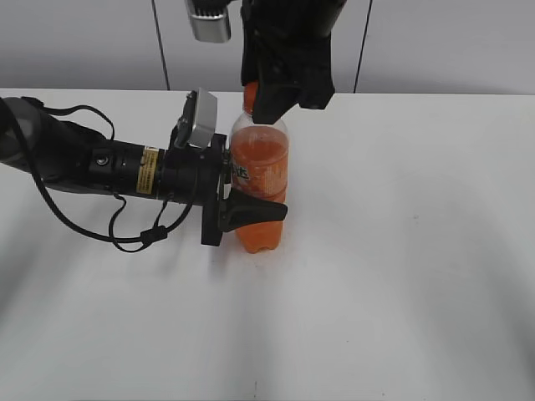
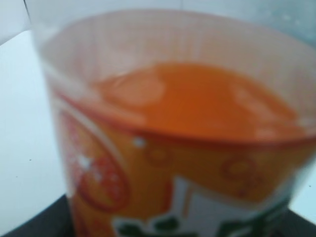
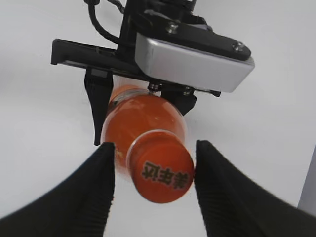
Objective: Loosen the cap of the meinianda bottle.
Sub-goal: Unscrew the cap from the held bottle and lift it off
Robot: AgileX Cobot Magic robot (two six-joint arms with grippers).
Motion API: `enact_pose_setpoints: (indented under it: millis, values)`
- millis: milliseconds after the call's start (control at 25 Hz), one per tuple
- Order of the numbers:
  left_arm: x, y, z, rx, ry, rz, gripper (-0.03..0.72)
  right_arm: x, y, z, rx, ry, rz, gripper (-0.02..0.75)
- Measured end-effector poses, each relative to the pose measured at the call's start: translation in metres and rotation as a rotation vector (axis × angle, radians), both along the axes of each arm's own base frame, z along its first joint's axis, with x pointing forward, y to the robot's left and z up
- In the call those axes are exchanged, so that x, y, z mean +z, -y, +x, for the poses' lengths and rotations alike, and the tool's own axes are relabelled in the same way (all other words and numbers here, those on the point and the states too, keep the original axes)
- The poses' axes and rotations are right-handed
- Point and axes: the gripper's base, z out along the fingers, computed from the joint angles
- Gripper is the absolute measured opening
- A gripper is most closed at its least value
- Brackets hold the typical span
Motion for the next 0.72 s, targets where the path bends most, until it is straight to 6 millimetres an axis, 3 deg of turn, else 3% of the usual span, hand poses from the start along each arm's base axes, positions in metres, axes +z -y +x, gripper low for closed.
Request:
enact_pose_setpoints:
  millis: [280,480,560,720]
  values:
    - [0.000,0.000,0.000,0.001,-0.002,0.000,0.419,0.003,-0.001,-0.002,-0.032,-0.025,0.031,0.424]
    - [0.000,0.000,0.000,0.001,-0.002,0.000,0.419,0.023,0.002,-0.012,-0.087,-0.042,0.108,0.427]
    - [0.000,0.000,0.000,0.003,-0.002,0.002,0.419,0.034,0.005,-0.016,-0.162,-0.058,0.144,0.428]
    - [0.001,0.000,0.001,0.010,-0.001,0.008,0.419,0.054,0.006,-0.020,-0.478,-0.175,0.265,0.428]
